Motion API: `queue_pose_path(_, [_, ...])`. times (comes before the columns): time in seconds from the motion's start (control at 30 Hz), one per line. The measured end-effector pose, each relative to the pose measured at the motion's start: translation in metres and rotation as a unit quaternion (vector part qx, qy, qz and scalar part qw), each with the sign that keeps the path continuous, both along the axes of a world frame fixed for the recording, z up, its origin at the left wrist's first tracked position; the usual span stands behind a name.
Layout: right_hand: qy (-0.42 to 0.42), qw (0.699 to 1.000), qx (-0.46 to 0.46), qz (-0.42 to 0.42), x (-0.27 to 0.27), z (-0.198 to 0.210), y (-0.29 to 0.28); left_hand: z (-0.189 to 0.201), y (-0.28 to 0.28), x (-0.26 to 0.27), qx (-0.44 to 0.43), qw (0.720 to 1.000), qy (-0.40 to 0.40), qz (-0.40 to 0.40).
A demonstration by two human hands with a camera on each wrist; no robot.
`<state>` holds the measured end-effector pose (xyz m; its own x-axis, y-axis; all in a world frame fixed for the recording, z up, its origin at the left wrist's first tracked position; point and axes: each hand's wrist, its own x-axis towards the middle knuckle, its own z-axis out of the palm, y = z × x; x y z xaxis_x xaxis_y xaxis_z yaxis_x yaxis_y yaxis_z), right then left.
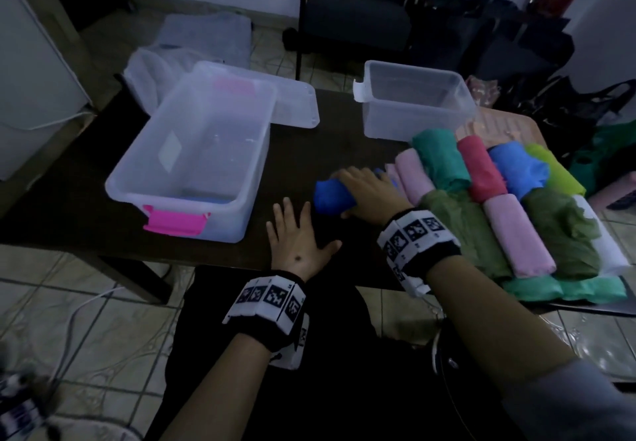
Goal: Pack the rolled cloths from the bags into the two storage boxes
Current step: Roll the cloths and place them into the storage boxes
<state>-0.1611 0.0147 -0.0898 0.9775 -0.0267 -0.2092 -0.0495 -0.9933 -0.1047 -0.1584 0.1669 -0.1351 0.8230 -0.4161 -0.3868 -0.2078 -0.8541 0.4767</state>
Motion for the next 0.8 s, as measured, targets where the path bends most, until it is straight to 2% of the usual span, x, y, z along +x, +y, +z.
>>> queue_pose_path(0.1, [-0.009, 0.998, 0.005, 0.057, 0.005, -0.005, -0.001, -0.005, 0.01, 0.004, 0.032, 0.999, 0.014, -0.031])
queue_pose_path(0.2, [-0.012, 0.991, -0.024, 0.13, 0.005, -0.004, -0.007, -0.008, 0.014, 0.004, 0.029, 0.999, 0.019, -0.04])
queue_pose_path(0.27, [-0.004, 0.989, -0.004, 0.148, 0.005, -0.005, -0.012, -0.006, 0.014, 0.004, 0.028, 0.998, 0.031, -0.045])
queue_pose_path(0.33, [-0.004, 0.993, 0.065, 0.101, 0.003, 0.0, -0.014, -0.005, 0.015, 0.005, 0.029, 0.998, 0.031, -0.048])
queue_pose_path(0.4, [-0.049, 0.989, 0.142, 0.006, 0.001, 0.008, -0.012, -0.005, 0.015, 0.005, 0.034, 0.998, 0.033, -0.047])
queue_pose_path(0.47, [-0.132, 0.97, 0.173, -0.105, -0.001, 0.012, -0.003, -0.006, 0.014, 0.004, 0.036, 0.998, 0.03, -0.044])
queue_pose_path(0.5, [-0.146, 0.96, 0.174, -0.166, 0.0, 0.012, 0.004, -0.007, 0.014, 0.003, 0.035, 0.998, 0.023, -0.04])
queue_pose_path(0.53, [-0.129, 0.947, 0.189, -0.227, 0.004, 0.01, 0.012, -0.007, 0.013, 0.003, 0.032, 0.999, 0.016, -0.038])
queue_pose_path(0.6, [-0.027, 0.921, 0.238, -0.308, 0.014, 0.002, 0.026, -0.007, 0.014, 0.003, 0.032, 0.998, 0.019, -0.043])
queue_pose_path(0.63, [0.016, 0.92, 0.242, -0.308, 0.017, -0.002, 0.033, -0.006, 0.014, 0.004, 0.037, 0.998, 0.027, -0.051])
queue_pose_path(0.7, [0.045, 0.935, 0.226, -0.271, 0.021, -0.009, 0.037, -0.001, 0.017, 0.01, 0.047, 0.995, 0.049, -0.067])
queue_pose_path(0.8, [0.067, 0.958, 0.236, -0.152, 0.025, -0.012, 0.026, 0.01, 0.024, 0.019, 0.018, 0.994, 0.086, -0.058])
